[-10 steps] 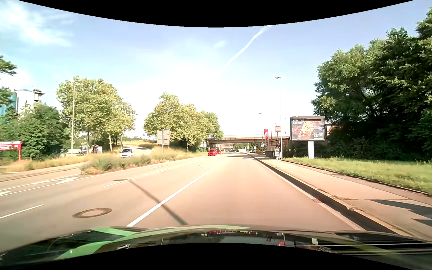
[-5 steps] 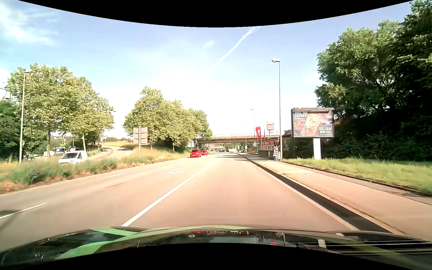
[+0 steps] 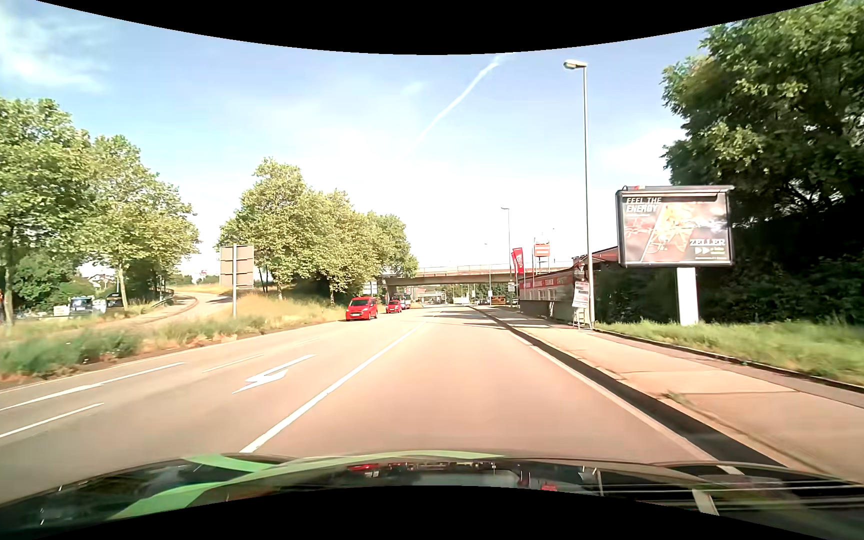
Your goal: Follow the waypoints while adhering to traffic rules and regulations
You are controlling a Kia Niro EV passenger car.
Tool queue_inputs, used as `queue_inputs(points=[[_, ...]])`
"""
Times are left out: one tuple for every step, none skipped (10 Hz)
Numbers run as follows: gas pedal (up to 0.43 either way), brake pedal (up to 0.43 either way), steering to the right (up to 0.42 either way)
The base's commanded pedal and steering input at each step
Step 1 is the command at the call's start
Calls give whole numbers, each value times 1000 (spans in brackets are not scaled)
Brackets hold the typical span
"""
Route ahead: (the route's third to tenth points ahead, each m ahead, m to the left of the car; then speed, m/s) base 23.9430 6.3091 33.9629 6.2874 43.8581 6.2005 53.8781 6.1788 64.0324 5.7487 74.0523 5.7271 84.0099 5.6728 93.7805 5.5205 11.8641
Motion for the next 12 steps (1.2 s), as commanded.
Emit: queue_inputs(points=[[177, 0, 3], [177, 0, 3], [177, 0, 0], [157, 0, 0], [157, 0, -1], [150, 0, -3], [150, 0, -5], [150, 0, -7], [150, 0, -8], [150, 0, -9], [150, 0, -9], [150, 0, -8]])
